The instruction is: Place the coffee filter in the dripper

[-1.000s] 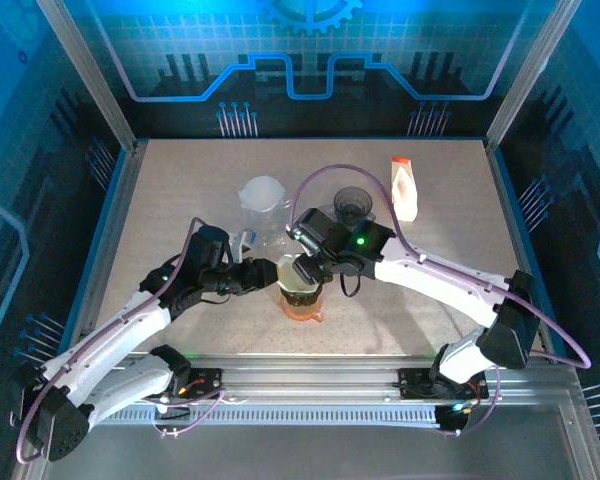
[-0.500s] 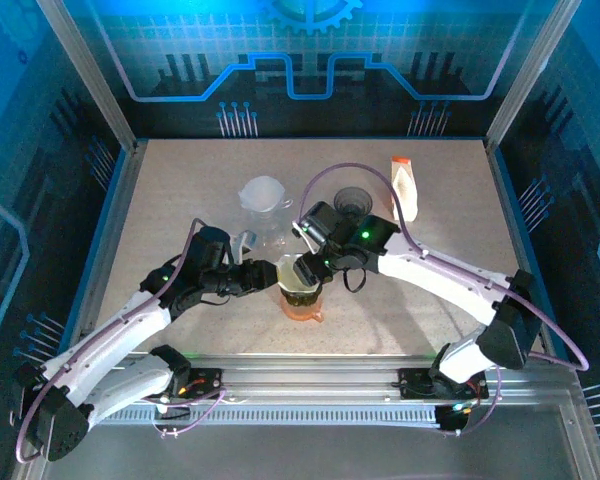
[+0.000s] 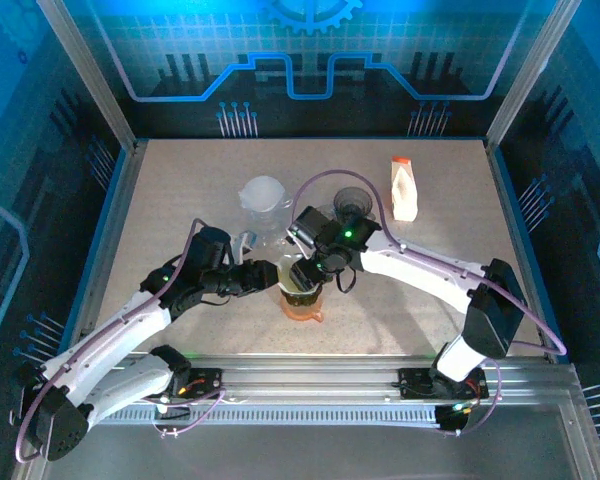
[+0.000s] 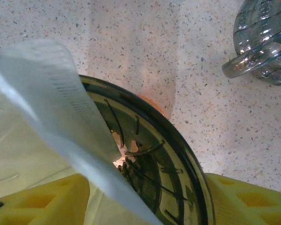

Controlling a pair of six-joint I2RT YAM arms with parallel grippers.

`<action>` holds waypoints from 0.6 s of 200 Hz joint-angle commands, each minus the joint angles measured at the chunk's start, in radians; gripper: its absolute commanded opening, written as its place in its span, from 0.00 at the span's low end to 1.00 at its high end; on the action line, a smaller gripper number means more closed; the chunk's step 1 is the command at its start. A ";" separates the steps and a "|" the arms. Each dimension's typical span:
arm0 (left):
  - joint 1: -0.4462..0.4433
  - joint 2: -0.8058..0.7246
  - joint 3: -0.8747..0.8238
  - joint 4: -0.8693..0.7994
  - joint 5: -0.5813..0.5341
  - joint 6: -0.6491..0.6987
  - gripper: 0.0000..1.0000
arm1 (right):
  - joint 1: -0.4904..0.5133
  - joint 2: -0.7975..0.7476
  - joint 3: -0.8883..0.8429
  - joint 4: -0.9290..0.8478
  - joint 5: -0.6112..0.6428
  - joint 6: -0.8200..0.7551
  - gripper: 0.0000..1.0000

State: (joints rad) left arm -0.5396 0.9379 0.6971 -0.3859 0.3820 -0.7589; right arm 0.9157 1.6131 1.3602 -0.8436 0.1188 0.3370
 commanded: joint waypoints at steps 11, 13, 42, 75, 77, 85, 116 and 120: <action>-0.007 -0.023 -0.029 0.041 -0.016 -0.018 0.50 | -0.003 0.020 -0.002 0.014 -0.005 0.006 0.64; -0.007 -0.024 -0.030 0.044 -0.015 -0.019 0.50 | -0.003 0.020 -0.002 0.014 -0.004 0.006 0.64; -0.008 -0.010 -0.032 0.058 -0.020 -0.020 0.50 | -0.003 0.041 -0.001 0.021 0.000 0.007 0.63; -0.007 -0.001 -0.042 0.061 -0.025 -0.026 0.46 | -0.003 0.057 -0.013 0.029 0.002 0.010 0.63; -0.007 -0.001 -0.043 0.062 -0.025 -0.027 0.46 | -0.003 0.057 -0.014 0.029 0.002 0.009 0.63; -0.007 -0.001 -0.043 0.061 -0.025 -0.027 0.44 | -0.003 0.057 -0.017 0.031 0.005 0.010 0.63; -0.008 0.002 -0.043 0.055 -0.028 -0.020 0.41 | -0.003 0.060 -0.023 0.034 0.011 0.010 0.63; -0.007 0.003 -0.043 0.052 -0.029 -0.020 0.41 | -0.003 0.060 -0.022 0.034 0.012 0.010 0.63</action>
State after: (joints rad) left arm -0.5396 0.9352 0.6643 -0.3443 0.3698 -0.7841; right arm 0.9157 1.6630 1.3479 -0.8196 0.1226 0.3370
